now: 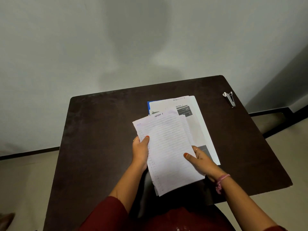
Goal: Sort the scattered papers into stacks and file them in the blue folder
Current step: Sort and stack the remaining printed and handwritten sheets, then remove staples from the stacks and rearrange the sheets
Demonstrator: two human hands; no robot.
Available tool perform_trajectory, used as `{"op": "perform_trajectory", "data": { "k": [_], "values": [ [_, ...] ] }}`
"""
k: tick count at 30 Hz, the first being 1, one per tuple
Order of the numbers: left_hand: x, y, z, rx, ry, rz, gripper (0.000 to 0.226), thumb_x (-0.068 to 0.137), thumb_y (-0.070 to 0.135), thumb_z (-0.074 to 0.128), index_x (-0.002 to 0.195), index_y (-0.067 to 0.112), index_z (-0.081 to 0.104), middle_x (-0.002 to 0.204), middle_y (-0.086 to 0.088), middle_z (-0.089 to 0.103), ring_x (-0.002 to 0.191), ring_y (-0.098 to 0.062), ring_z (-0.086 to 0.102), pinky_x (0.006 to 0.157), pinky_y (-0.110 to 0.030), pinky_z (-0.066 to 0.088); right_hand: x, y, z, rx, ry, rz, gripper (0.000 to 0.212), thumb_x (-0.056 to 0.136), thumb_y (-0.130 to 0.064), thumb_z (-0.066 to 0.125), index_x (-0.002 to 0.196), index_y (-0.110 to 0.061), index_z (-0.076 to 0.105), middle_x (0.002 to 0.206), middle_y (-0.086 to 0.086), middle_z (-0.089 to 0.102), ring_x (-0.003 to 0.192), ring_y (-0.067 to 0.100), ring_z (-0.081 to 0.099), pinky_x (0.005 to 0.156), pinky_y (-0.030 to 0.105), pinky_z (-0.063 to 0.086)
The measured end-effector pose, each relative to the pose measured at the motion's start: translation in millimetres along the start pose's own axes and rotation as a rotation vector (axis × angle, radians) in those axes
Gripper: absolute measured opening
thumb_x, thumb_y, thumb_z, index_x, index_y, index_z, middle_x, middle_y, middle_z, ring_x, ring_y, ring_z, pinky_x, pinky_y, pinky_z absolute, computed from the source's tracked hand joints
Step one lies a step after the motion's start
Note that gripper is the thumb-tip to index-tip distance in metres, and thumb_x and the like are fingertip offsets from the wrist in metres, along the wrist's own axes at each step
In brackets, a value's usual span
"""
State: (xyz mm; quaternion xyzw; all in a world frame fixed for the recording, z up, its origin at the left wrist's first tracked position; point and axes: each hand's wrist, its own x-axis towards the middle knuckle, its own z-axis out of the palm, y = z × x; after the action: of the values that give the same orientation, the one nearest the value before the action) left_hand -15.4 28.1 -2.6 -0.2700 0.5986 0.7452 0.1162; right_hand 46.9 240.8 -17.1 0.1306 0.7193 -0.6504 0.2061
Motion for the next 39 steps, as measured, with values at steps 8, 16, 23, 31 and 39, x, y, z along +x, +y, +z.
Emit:
{"op": "perform_trajectory", "data": {
  "k": [8, 16, 23, 31, 39],
  "values": [
    [6.0, 20.6, 38.7, 0.082, -0.069, -0.049, 0.02, 0.093, 0.004, 0.05, 0.104, 0.011, 0.065, 0.104, -0.004, 0.072, 0.092, -0.02, 0.069, 0.08, -0.035, 0.056, -6.8, -0.2, -38.8, -0.025, 0.078, -0.031, 0.029, 0.094, -0.022, 0.056, 0.122, -0.023, 0.054, 0.12, -0.008, 0.063, 0.113, 0.009, 0.059, 0.101, 0.032, 0.047],
    [27.2, 31.3, 91.2, -0.01, -0.016, -0.155, 0.019, 0.095, 0.002, 0.046, 0.099, 0.007, 0.064, 0.103, -0.01, 0.069, 0.098, -0.028, 0.065, 0.092, -0.042, 0.052, -12.3, 4.0, -83.8, -0.01, 0.101, -0.016, 0.02, 0.094, -0.02, 0.057, 0.113, -0.025, 0.056, 0.115, -0.003, 0.066, 0.105, 0.011, 0.064, 0.088, 0.028, 0.053],
    [32.0, 5.1, 127.2, 0.129, 0.031, -0.125, 0.021, 0.097, 0.009, 0.044, 0.088, 0.014, 0.062, 0.098, -0.007, 0.07, 0.089, -0.025, 0.064, 0.086, -0.041, 0.051, -0.5, 14.6, -133.4, -0.102, -0.058, 0.11, 0.031, 0.091, -0.019, 0.06, 0.121, -0.019, 0.049, 0.12, 0.003, 0.061, 0.106, 0.015, 0.063, 0.091, 0.034, 0.053],
    [35.4, -16.8, 151.6, 0.337, 0.105, -0.069, 0.023, 0.099, 0.011, 0.042, 0.082, 0.015, 0.057, 0.084, 0.003, 0.06, 0.085, -0.018, 0.056, 0.074, -0.027, 0.042, 18.6, 3.7, -180.6, -0.288, -0.202, 0.257, 0.033, 0.091, -0.013, 0.06, 0.119, -0.021, 0.045, 0.098, 0.004, 0.067, 0.086, 0.014, 0.067, 0.068, 0.023, 0.054],
    [44.2, -25.5, 161.9, 0.513, 0.207, -0.078, 0.028, 0.098, 0.013, 0.041, 0.108, -0.007, 0.059, 0.114, -0.026, 0.062, 0.105, -0.037, 0.058, 0.093, -0.044, 0.047, 115.4, -22.9, -240.1, -0.382, 0.615, 0.02, 0.024, 0.087, -0.011, 0.059, 0.11, -0.01, 0.063, 0.105, 0.009, 0.066, 0.098, 0.025, 0.063, 0.094, 0.03, 0.046]
  ]
}}
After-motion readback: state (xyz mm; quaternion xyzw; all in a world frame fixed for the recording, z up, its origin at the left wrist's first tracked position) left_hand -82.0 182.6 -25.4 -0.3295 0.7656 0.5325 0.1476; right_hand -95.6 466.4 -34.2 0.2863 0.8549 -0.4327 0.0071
